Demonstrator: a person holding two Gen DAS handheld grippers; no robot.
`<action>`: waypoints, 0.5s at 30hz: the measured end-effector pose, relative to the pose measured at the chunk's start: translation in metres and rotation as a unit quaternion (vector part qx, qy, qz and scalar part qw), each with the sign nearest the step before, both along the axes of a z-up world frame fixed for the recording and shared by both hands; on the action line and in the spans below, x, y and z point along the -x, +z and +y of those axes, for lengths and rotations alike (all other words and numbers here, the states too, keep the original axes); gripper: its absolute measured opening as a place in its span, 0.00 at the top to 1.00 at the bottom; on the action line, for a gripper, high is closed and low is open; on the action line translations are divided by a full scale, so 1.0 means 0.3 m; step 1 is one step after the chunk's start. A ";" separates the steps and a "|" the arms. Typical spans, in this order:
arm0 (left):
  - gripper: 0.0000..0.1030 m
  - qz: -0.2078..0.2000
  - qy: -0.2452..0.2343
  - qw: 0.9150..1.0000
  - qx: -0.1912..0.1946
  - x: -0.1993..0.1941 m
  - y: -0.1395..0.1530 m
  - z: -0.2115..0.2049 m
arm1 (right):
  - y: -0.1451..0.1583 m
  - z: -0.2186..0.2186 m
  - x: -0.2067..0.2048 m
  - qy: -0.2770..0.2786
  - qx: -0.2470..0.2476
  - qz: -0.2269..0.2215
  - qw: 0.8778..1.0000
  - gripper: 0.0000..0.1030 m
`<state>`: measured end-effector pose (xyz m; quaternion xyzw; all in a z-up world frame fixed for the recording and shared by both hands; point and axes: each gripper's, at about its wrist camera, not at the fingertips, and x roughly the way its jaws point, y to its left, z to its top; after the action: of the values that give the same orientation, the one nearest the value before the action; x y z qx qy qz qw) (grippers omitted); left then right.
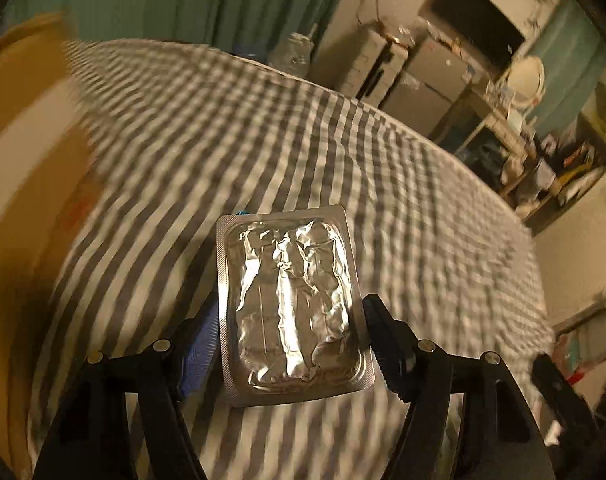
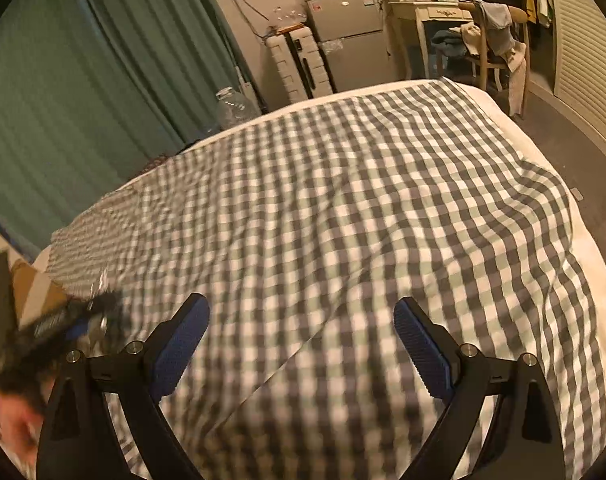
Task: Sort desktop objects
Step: 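Carry the blister pack in the left gripper into the box and release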
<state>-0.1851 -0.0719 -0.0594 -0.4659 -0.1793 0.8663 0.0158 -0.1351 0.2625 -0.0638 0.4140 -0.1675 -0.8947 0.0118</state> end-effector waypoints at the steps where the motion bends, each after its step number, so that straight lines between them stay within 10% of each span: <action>1: 0.31 0.013 0.012 1.000 -0.002 -0.064 0.032 -0.022 | 0.015 -0.019 -0.026 0.005 -0.001 0.001 1.000 0.09; 5: 0.31 0.068 0.048 0.997 0.005 -0.199 0.216 -0.076 | 0.060 -0.131 -0.173 0.048 -0.017 -0.005 0.999 0.09; 10: 0.31 0.126 0.111 0.978 0.124 -0.292 0.484 -0.232 | 0.118 -0.248 -0.334 0.077 -0.032 -0.011 0.996 0.09; 15: 0.30 0.097 0.174 0.964 0.179 -0.366 0.417 -0.453 | 0.216 -0.342 -0.422 0.095 -0.047 0.002 0.994 0.09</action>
<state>-0.0755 -0.2078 0.0658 -0.3368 -0.0975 0.9146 -0.2016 -0.0086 0.1600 0.0011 0.4267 -0.0854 -0.8970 0.0777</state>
